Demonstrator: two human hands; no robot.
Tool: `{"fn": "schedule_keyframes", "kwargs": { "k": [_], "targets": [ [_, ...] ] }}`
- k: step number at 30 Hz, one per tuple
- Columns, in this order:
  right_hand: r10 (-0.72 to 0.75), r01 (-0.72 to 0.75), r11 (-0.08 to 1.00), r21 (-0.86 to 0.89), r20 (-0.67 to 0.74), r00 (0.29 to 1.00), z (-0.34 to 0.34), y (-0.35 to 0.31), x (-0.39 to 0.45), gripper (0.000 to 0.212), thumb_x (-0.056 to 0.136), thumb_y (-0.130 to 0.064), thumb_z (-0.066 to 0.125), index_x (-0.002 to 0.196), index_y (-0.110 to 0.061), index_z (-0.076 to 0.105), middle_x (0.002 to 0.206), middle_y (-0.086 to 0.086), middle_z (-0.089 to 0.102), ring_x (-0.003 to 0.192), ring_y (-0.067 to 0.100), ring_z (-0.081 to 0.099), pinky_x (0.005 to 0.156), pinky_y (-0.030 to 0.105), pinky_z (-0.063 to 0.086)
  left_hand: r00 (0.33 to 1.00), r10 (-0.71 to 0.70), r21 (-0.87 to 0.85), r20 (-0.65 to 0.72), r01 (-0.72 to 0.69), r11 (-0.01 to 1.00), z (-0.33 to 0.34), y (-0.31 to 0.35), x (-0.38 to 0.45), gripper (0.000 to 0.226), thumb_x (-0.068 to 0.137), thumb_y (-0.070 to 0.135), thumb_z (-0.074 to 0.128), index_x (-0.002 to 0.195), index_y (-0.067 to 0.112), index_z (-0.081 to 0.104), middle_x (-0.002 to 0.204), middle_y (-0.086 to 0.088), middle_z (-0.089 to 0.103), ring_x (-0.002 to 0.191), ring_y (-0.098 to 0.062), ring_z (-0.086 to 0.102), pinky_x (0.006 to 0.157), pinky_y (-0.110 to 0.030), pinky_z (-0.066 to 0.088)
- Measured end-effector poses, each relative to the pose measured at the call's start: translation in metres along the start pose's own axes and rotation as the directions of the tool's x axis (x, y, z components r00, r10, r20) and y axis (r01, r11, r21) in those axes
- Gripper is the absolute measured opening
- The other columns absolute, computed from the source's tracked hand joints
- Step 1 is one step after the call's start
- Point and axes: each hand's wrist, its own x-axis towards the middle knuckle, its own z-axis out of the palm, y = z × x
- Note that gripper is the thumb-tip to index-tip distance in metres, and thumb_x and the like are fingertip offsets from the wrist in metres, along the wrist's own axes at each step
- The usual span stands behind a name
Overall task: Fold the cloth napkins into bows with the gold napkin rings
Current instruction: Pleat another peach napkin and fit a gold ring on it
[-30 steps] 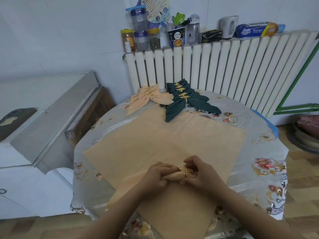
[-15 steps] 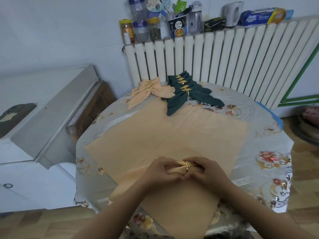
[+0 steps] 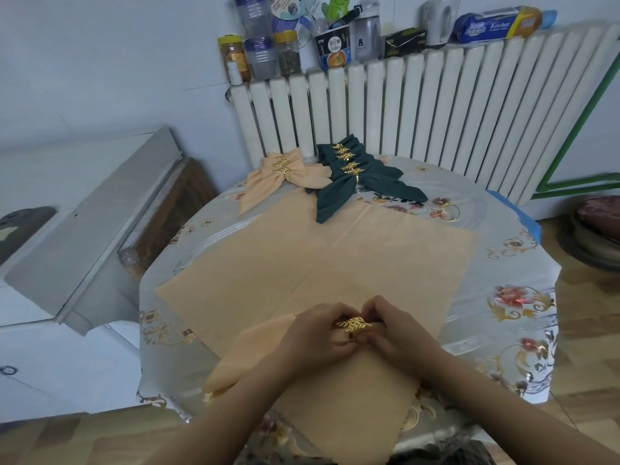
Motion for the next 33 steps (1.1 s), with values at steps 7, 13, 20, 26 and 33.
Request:
{"fn": "schedule_keyframes", "kwargs": {
  "k": [7, 13, 20, 26, 33],
  "targets": [
    [-0.046, 0.049, 0.993, -0.112, 0.029, 0.999, -0.001, -0.003, 0.003, 0.036, 0.073, -0.038, 0.056, 0.099, -0.016, 0.065, 0.075, -0.021, 0.047, 0.079, 0.007, 0.045, 0.067, 0.010, 0.032, 0.997, -0.043, -0.028, 0.063, 0.045, 0.999, -0.015, -0.011, -0.004, 0.048, 0.072, 0.034, 0.075, 0.115, 0.019, 0.061, 0.099, 0.005, 0.066, 0.089, -0.004, 0.059, 0.079, -0.012, 0.044],
    [-0.020, 0.025, 0.991, -0.132, 0.041, 0.999, -0.001, -0.012, 0.007, 0.017, 0.082, -0.023, 0.067, 0.095, -0.012, 0.065, 0.071, -0.015, 0.044, 0.081, 0.012, 0.046, 0.072, 0.028, 0.035, 0.997, -0.042, 0.080, 0.058, 0.037, 0.996, -0.019, -0.014, -0.007, 0.055, 0.075, 0.026, 0.073, 0.126, 0.015, 0.054, 0.106, 0.000, 0.063, 0.097, -0.010, 0.055, 0.080, -0.007, 0.034],
    [-0.040, 0.040, 0.989, -0.141, 0.001, 0.999, 0.002, -0.012, 0.005, 0.018, 0.083, -0.023, 0.067, 0.094, -0.010, 0.064, 0.070, -0.016, 0.042, 0.079, 0.012, 0.044, 0.065, 0.025, 0.029, 1.000, 0.009, 0.123, 0.004, -0.010, 0.992, -0.031, -0.029, -0.012, 0.060, 0.068, 0.036, 0.066, 0.124, 0.015, 0.055, 0.098, 0.004, 0.065, 0.090, -0.008, 0.055, 0.079, -0.012, 0.036],
    [-0.065, 0.064, 0.992, -0.110, -0.006, 0.998, 0.006, -0.009, 0.002, 0.036, 0.074, -0.038, 0.057, 0.101, -0.014, 0.060, 0.085, -0.012, 0.051, 0.087, 0.013, 0.048, 0.071, 0.022, 0.031, 0.994, -0.076, 0.091, -0.081, 0.083, 0.992, -0.031, -0.043, -0.027, 0.079, 0.066, 0.066, 0.055, 0.131, 0.022, 0.052, 0.119, 0.006, 0.058, 0.112, -0.008, 0.049, 0.100, -0.028, 0.035],
    [-0.315, 0.291, 0.911, -0.294, -0.038, 0.948, 0.026, -0.021, 0.022, 0.048, 0.077, -0.053, 0.054, 0.117, -0.028, 0.063, 0.113, -0.004, 0.064, 0.102, 0.022, 0.057, 0.083, 0.039, 0.042, 0.970, -0.197, -0.098, -0.145, 0.184, 0.978, -0.028, -0.043, -0.045, 0.037, 0.080, 0.044, 0.058, 0.115, 0.031, 0.057, 0.115, 0.013, 0.053, 0.110, 0.002, 0.050, 0.093, -0.008, 0.035]
  ]
}}
